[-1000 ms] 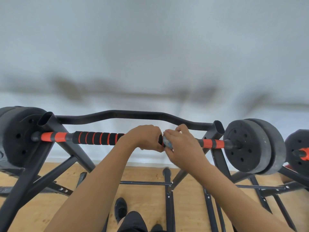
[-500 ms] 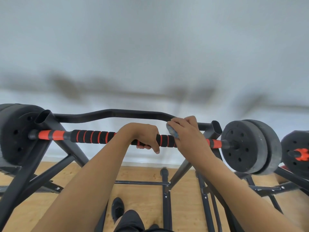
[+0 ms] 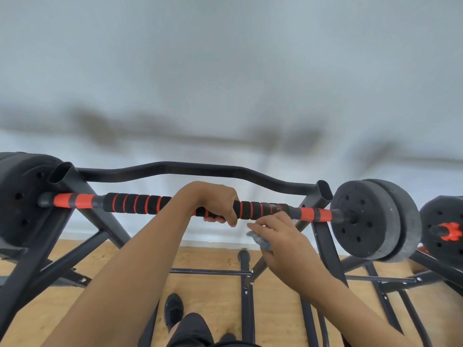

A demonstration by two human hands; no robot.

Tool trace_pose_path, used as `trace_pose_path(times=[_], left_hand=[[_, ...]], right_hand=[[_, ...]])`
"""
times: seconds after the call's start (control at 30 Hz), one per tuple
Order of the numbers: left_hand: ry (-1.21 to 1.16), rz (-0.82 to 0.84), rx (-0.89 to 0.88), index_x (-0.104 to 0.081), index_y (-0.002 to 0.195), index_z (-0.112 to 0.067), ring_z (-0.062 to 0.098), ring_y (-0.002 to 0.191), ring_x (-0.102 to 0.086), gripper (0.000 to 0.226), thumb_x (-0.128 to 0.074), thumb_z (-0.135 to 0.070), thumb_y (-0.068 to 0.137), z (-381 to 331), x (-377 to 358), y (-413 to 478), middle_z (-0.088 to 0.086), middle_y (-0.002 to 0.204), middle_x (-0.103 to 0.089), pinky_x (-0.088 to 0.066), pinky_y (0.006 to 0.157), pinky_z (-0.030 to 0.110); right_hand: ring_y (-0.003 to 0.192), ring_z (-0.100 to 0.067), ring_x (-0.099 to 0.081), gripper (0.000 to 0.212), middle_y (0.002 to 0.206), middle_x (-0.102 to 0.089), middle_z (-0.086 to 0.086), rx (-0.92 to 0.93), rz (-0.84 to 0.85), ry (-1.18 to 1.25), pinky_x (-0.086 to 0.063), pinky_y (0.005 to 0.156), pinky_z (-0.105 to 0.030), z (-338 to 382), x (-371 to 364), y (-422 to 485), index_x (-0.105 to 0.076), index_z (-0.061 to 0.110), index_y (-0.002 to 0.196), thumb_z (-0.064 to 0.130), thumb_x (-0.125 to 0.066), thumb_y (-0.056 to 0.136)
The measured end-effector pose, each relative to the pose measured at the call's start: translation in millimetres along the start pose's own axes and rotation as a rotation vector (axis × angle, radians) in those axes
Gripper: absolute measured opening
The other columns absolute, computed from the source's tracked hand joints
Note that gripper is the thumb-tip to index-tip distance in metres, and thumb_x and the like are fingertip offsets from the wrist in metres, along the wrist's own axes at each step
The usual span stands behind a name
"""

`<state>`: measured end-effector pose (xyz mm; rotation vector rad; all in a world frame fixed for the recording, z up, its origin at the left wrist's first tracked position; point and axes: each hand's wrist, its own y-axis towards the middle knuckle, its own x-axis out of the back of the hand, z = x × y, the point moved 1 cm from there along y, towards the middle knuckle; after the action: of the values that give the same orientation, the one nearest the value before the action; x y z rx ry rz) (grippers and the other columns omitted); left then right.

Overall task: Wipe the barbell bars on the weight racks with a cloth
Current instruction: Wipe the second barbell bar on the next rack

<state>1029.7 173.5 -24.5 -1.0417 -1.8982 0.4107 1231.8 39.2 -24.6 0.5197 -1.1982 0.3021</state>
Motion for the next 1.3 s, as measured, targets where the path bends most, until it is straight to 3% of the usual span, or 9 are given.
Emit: trace_pose_path(times=[0.17, 0.3, 0.47, 0.63, 0.73, 0.8, 0.9, 1.0, 1.3], left_hand=[[0.047, -0.073, 0.003, -0.065, 0.102, -0.015, 0.017, 0.055, -0.062, 0.024, -0.078, -0.024, 0.083, -1, -3, -1, 0.006, 0.070, -0.068, -0.057, 0.058, 0.029], [0.060, -0.086, 0.006, -0.065, 0.098, -0.017, 0.017, 0.053, -0.063, 0.022, -0.079, -0.025, 0.084, 1, -3, 1, 0.004, 0.067, -0.068, -0.058, 0.059, 0.029], [0.067, -0.080, 0.004, -0.064, 0.095, -0.019, 0.016, 0.053, -0.063, 0.021, -0.080, -0.027, 0.085, 1, -4, 4, 0.005, 0.070, -0.069, -0.058, 0.058, 0.026], [0.075, -0.087, -0.007, -0.067, 0.097, -0.015, 0.017, 0.052, -0.062, 0.020, -0.077, -0.025, 0.084, 0, -3, 2, 0.005, 0.066, -0.068, -0.058, 0.059, 0.030], [0.076, -0.081, -0.008, -0.067, 0.101, -0.014, 0.017, 0.052, -0.062, 0.022, -0.077, -0.024, 0.085, -1, -3, 1, 0.005, 0.067, -0.067, -0.059, 0.060, 0.030], [0.076, -0.090, -0.003, -0.065, 0.102, -0.015, 0.017, 0.052, -0.062, 0.023, -0.077, -0.025, 0.084, 0, -3, 1, 0.005, 0.068, -0.068, -0.059, 0.059, 0.029], [0.083, -0.094, 0.004, -0.065, 0.097, -0.017, 0.015, 0.051, -0.062, 0.020, -0.078, -0.024, 0.083, 0, -2, 2, 0.004, 0.067, -0.068, -0.058, 0.058, 0.028], [0.078, -0.081, -0.004, -0.065, 0.092, -0.019, 0.015, 0.050, -0.063, 0.018, -0.079, -0.024, 0.082, 1, -3, 4, 0.001, 0.062, -0.067, -0.058, 0.060, 0.028], [0.064, -0.063, -0.023, -0.065, 0.097, -0.019, 0.018, 0.052, -0.063, 0.020, -0.079, -0.025, 0.083, 0, -5, 0, 0.003, 0.066, -0.068, -0.058, 0.058, 0.029]], right_hand=[[0.111, -0.016, -0.049, 0.030, 0.114, -0.065, 0.009, -0.166, -0.099, 0.038, -0.035, 0.089, -0.018, -22, 17, 51, -0.070, 0.020, 0.118, 0.011, -0.068, 0.090], [0.110, -0.014, -0.044, 0.011, 0.101, -0.065, 0.011, -0.180, 0.048, -0.062, -0.050, 0.082, -0.024, -13, 7, 68, -0.068, 0.022, 0.099, 0.019, -0.059, 0.094], [0.109, -0.019, -0.048, 0.031, 0.112, -0.071, 0.010, -0.115, 0.012, -0.053, -0.058, 0.075, -0.032, 4, 9, 44, -0.068, 0.017, 0.121, 0.015, -0.068, 0.090], [0.095, -0.016, -0.047, 0.018, 0.082, -0.052, 0.016, -0.112, 0.000, 0.083, -0.051, 0.071, -0.031, -2, 36, 41, -0.070, 0.018, 0.101, 0.006, -0.059, 0.095], [0.093, -0.016, -0.051, 0.017, 0.083, -0.053, 0.002, -0.193, -0.123, 0.048, -0.049, 0.069, -0.027, -24, 44, 71, -0.068, 0.021, 0.112, 0.018, -0.055, 0.101], [0.088, -0.015, -0.056, 0.018, 0.091, -0.055, 0.000, -0.222, 0.004, 0.014, -0.047, 0.067, -0.026, -30, 33, 86, -0.067, 0.027, 0.108, 0.032, -0.050, 0.103], [0.084, -0.014, -0.054, 0.028, 0.090, -0.058, 0.001, -0.189, 0.176, -0.095, -0.049, 0.079, -0.033, -18, 10, 78, -0.065, 0.026, 0.091, 0.039, -0.044, 0.103], [0.106, -0.016, -0.051, 0.016, 0.100, -0.067, 0.009, -0.114, 0.063, -0.130, -0.043, 0.093, -0.036, -11, 7, 60, -0.066, 0.028, 0.108, 0.030, -0.051, 0.101], [0.115, -0.021, -0.057, 0.065, 0.127, -0.067, 0.008, -0.015, 0.122, -0.260, -0.052, 0.079, -0.038, -5, 13, 26, -0.065, 0.018, 0.130, 0.008, -0.082, 0.068]])
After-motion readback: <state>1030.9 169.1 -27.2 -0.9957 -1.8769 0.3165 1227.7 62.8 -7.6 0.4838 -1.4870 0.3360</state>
